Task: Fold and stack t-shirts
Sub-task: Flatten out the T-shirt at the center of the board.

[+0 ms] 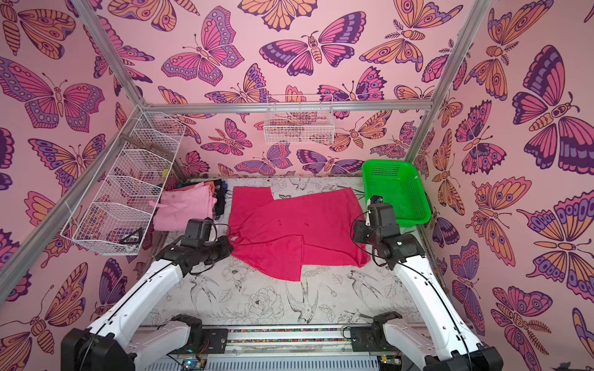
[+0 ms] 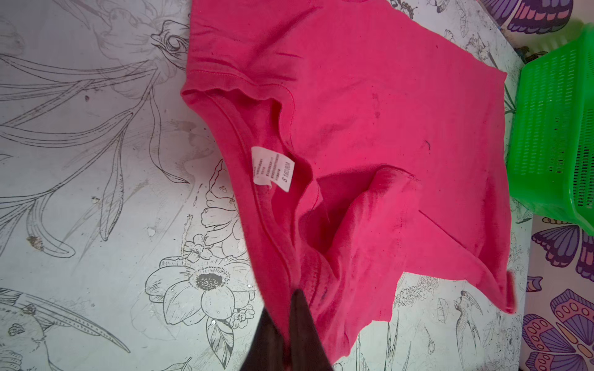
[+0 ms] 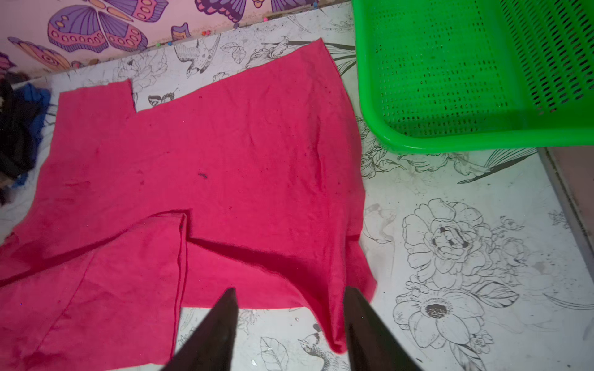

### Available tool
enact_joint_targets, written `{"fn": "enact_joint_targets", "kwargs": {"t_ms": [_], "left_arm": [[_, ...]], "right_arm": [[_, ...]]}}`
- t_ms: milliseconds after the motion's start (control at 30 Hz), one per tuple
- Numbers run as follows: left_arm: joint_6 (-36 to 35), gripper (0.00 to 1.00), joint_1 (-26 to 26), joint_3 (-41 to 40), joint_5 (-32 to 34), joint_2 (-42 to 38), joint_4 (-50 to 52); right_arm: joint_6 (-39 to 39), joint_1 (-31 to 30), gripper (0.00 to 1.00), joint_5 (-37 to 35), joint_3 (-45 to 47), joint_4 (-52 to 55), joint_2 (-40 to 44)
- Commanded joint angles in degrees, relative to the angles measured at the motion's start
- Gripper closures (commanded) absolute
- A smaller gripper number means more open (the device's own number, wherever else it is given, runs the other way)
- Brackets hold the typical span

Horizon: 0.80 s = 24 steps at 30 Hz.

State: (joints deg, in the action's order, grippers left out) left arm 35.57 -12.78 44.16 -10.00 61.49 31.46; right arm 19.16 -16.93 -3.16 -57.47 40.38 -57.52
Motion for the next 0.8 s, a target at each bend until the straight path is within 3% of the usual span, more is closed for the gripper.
{"fn": "enact_joint_targets", "kwargs": {"t_ms": [0, 200, 533, 767], "left_arm": [[1.35, 1.00, 0.20, -0.53, 1.06, -0.23, 0.77], [2.09, 1.00, 0.14, -1.48, 0.64, -0.89, 3.45], [3.98, 0.69, 0.20, -4.90, 3.53, -6.78, 7.96], [5.79, 0.62, 0.05, -4.67, 2.80, -8.29, 8.86]], "right_arm": [[0.13, -0.47, 0.35, 2.03, -1.94, 5.37, 1.09], [0.71, -0.65, 0.32, 2.83, -1.25, 6.86, 2.58], [1.52, -1.51, 0.32, 3.16, -0.69, 6.73, 1.53], [2.43, -2.47, 0.31, 1.32, -1.61, 8.12, 0.02]]}}
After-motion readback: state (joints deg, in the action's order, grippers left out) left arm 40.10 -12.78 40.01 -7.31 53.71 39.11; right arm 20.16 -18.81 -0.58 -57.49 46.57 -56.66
